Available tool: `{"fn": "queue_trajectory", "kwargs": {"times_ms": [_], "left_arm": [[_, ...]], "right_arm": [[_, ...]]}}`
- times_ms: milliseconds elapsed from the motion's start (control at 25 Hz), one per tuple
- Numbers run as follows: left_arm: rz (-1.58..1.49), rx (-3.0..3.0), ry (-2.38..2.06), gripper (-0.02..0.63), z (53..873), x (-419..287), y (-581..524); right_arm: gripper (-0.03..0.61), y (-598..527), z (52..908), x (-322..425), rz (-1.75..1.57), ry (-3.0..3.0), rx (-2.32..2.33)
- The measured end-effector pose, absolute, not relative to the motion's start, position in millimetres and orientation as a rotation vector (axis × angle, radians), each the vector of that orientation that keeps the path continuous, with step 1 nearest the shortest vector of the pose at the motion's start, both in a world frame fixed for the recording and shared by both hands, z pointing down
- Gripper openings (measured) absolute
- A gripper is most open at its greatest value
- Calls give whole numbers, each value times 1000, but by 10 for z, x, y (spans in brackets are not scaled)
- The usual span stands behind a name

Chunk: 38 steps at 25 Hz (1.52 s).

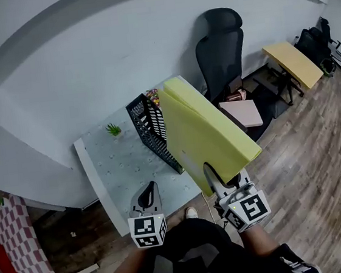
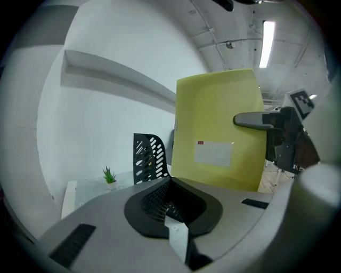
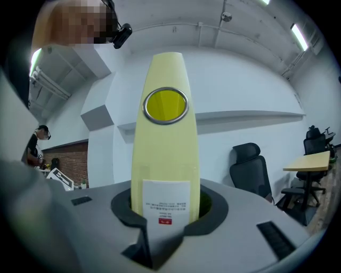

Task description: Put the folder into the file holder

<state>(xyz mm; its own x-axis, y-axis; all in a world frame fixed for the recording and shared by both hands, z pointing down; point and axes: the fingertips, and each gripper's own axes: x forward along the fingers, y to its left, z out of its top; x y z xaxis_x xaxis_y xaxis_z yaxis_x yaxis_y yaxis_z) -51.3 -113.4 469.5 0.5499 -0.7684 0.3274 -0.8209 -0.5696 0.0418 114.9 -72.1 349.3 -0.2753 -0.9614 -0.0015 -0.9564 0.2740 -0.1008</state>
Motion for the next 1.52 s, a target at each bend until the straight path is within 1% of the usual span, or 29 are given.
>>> {"fn": "queue_trajectory", "kwargs": {"times_ms": [400,680,920,1240,1520], "left_arm": [[439,2428,-1569,5,4795,-704,-1373],[460,2318,-1658,5,4920,-1015,-1450],[485,2294,-1639,5,4998,-1139,-1556],[553,2257,-1589,5,5196,-1179,-1670],[593,2244,-1549,5,5357,-1145,-1702]], "right_arm": [[140,-1544,3638,1069,-96,2602,-1662],[140,-1897,3739,940,-79,2612,-1626],[140,-2093,3855,823,-78,2610,-1637],[140,-2310,4098,758,-96,2598,-1647],[140,-2436,4132,680,-45,2598,-1629]]}}
